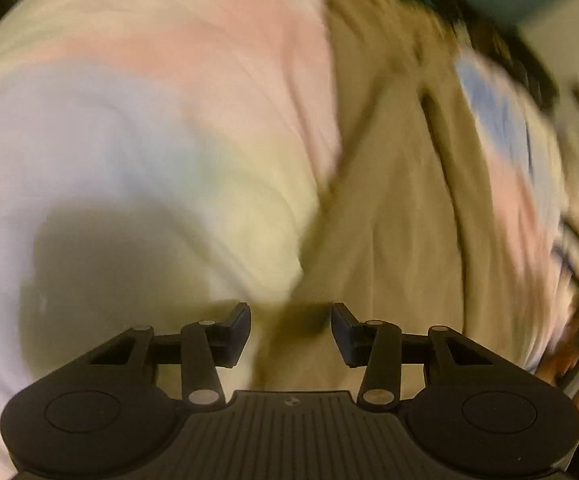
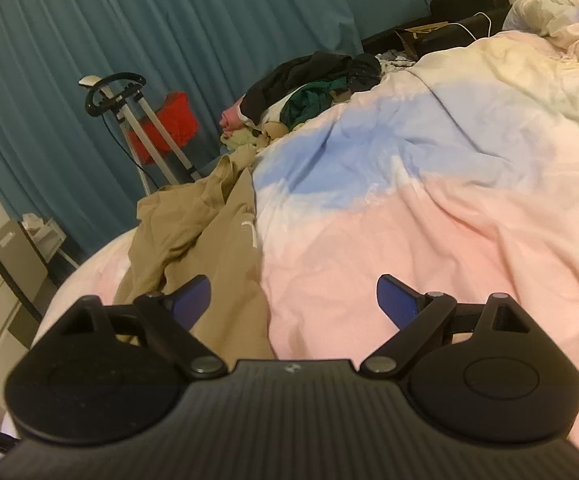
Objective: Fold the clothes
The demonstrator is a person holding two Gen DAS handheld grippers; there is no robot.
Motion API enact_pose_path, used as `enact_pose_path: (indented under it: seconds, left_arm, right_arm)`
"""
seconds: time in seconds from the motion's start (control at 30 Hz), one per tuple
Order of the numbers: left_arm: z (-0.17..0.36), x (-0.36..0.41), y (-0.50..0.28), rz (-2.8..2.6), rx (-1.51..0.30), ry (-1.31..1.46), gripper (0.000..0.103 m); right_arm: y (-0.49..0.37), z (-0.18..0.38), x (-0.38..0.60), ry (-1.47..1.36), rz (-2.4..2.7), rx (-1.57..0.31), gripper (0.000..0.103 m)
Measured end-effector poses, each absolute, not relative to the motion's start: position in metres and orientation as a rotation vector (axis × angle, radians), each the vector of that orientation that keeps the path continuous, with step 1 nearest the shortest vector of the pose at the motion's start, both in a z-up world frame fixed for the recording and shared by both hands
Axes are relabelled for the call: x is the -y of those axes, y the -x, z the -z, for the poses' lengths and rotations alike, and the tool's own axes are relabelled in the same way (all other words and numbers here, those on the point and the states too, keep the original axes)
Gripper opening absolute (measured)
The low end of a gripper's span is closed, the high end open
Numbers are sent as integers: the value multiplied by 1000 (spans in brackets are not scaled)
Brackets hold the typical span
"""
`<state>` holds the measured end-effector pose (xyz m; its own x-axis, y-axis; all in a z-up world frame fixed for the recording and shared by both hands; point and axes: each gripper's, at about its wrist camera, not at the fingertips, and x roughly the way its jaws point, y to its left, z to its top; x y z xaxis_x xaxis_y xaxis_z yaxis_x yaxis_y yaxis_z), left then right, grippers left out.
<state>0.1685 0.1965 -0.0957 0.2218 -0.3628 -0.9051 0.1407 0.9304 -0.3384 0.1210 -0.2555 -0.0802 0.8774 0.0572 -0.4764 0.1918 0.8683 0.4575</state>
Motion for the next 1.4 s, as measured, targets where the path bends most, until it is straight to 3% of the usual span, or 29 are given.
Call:
enact_pose_path:
  seconds: [0.1, 0.13, 0.17, 0.33, 0.53, 0.73, 1.0, 1.17, 1.27, 1.4]
  left_arm:
    - [96, -167, -164, 387, -1339, -22, 24]
    - [94, -161, -162, 383, -1327, -79, 11]
    - [91, -156, -160, 378, -1313, -135, 6]
    - [55, -130, -124, 425, -1124, -371, 4]
    - [21, -91, -93, 506, -1061, -371, 3]
    - [36, -44, -91, 524, -1074, -329, 2]
    - [84, -26, -76, 532, -1196, -264, 5]
    - [88, -27, -65, 524, -1181, -251, 5]
    - [82, -31, -60, 528, -1144, -222, 2]
    - [70, -39, -59, 553, -1093, -127, 1]
  right_arm:
    - [-113, 76, 248, -480, 90, -503, 91]
    - [-112, 76, 245, -462, 96, -502, 91]
    - [-112, 76, 243, -444, 101, -505, 91]
    - [-117, 84, 234, -386, 98, -531, 91]
    - [-129, 92, 223, -375, 48, -550, 91]
    - [-131, 93, 215, -377, -2, -552, 91]
    - [-133, 91, 225, -519, -111, -555, 91]
    - [-135, 95, 219, -652, -305, -597, 90]
    - [-136, 94, 207, -614, -350, -623, 81]
    - [-133, 94, 204, -608, -345, -638, 80]
